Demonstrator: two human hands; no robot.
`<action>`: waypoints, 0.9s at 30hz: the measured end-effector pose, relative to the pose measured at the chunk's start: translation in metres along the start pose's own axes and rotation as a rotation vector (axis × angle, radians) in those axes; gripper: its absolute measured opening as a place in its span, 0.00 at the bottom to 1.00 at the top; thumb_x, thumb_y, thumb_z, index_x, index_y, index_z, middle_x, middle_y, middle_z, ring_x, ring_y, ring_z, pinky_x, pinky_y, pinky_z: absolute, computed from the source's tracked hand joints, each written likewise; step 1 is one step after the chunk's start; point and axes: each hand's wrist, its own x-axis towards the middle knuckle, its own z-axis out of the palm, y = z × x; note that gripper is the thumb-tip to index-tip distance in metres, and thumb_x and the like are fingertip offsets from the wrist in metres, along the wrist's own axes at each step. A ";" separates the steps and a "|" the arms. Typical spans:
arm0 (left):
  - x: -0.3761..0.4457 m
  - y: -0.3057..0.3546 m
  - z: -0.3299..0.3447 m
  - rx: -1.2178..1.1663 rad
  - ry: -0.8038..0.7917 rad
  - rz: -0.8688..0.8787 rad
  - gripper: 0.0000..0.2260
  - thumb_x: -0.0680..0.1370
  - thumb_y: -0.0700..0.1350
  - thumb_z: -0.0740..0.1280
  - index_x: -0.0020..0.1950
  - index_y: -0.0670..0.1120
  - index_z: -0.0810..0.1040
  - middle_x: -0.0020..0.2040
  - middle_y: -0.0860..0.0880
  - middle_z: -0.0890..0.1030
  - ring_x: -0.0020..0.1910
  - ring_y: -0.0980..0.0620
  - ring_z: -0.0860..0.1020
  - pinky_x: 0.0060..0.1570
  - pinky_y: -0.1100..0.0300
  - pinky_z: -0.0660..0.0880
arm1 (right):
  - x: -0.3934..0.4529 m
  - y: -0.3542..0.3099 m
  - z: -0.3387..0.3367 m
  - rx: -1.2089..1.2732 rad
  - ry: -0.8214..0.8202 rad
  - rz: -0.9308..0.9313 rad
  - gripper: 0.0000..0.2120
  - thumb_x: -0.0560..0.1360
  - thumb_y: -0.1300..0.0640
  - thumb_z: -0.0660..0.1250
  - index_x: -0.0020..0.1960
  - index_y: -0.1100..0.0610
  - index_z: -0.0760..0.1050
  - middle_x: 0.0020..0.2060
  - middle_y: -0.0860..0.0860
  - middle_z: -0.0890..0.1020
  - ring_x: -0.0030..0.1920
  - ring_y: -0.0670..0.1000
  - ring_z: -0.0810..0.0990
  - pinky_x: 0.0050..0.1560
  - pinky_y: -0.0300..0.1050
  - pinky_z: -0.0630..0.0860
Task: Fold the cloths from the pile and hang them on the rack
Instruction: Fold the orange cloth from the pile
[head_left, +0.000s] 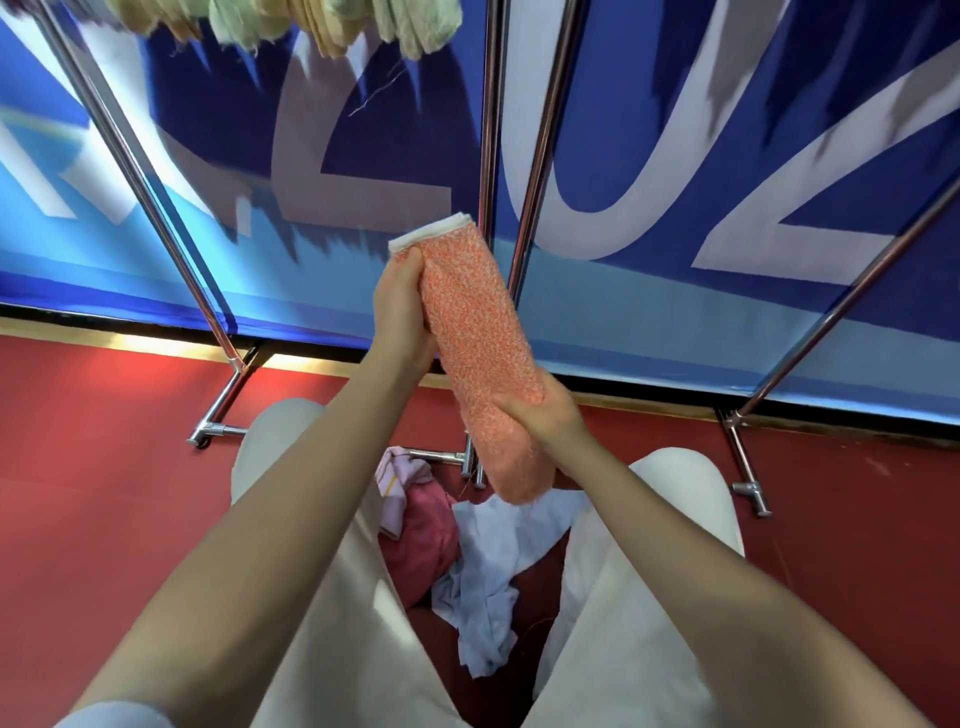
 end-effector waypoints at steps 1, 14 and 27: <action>0.004 0.007 0.009 -0.011 0.002 0.018 0.09 0.82 0.45 0.59 0.56 0.43 0.76 0.47 0.45 0.80 0.48 0.49 0.79 0.46 0.53 0.77 | 0.006 -0.009 -0.006 -0.034 0.033 -0.008 0.17 0.73 0.61 0.72 0.60 0.60 0.74 0.52 0.52 0.80 0.50 0.50 0.78 0.51 0.43 0.75; 0.042 0.090 0.108 0.124 0.128 0.101 0.05 0.75 0.37 0.64 0.44 0.42 0.79 0.37 0.46 0.78 0.33 0.51 0.75 0.28 0.64 0.71 | 0.046 -0.169 -0.105 -0.308 0.279 -0.282 0.11 0.75 0.62 0.57 0.35 0.55 0.72 0.35 0.50 0.76 0.40 0.54 0.72 0.39 0.46 0.68; 0.079 0.142 0.199 0.349 0.024 0.349 0.15 0.77 0.34 0.63 0.63 0.43 0.73 0.48 0.46 0.79 0.41 0.51 0.79 0.40 0.57 0.79 | 0.079 -0.307 -0.198 -0.556 0.256 -0.479 0.14 0.77 0.52 0.64 0.51 0.62 0.80 0.47 0.56 0.83 0.49 0.55 0.80 0.47 0.45 0.72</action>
